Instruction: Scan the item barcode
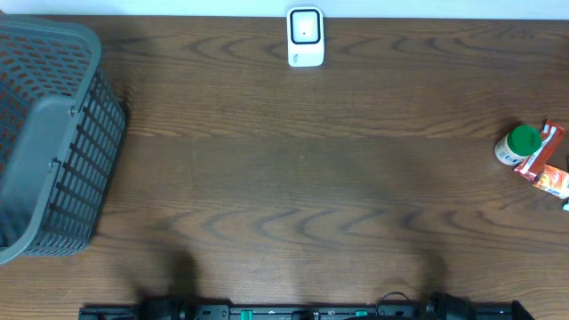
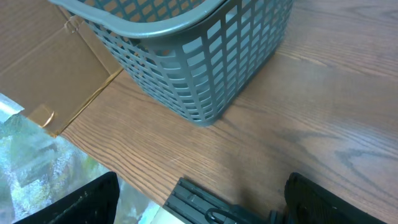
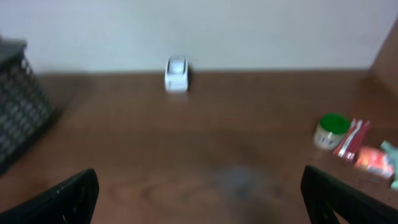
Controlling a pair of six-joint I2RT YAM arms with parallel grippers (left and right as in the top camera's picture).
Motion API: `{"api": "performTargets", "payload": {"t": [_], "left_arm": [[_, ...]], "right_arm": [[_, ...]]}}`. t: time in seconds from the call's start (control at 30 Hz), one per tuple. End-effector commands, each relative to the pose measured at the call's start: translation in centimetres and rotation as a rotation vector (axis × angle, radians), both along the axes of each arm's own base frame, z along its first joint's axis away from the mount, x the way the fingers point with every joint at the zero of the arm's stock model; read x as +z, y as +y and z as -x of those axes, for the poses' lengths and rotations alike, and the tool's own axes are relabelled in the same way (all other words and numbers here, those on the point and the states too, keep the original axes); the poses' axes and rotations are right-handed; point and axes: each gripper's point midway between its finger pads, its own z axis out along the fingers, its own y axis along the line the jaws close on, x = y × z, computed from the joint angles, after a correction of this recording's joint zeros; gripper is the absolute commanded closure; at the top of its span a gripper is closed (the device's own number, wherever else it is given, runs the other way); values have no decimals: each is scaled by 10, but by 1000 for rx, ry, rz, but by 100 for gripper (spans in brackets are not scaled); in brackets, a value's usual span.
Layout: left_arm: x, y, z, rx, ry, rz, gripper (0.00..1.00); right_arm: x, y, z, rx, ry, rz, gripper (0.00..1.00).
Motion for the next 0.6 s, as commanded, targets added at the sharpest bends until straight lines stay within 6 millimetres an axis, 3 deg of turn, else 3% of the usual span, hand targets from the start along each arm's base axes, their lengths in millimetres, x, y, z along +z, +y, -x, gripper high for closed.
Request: {"api": "performTargets", "payload": {"t": [0.0, 0.17, 0.57], "left_arm": [[-14, 0, 12, 10, 67, 4, 14], [-14, 0, 12, 10, 67, 4, 14], [-14, 0, 12, 10, 66, 4, 14]], "right_arm": [[-17, -12, -12, 12, 86, 33, 1], [-36, -22, -17, -30, 165, 27, 1], [-28, -23, -21, -32, 130, 40, 1]]}}
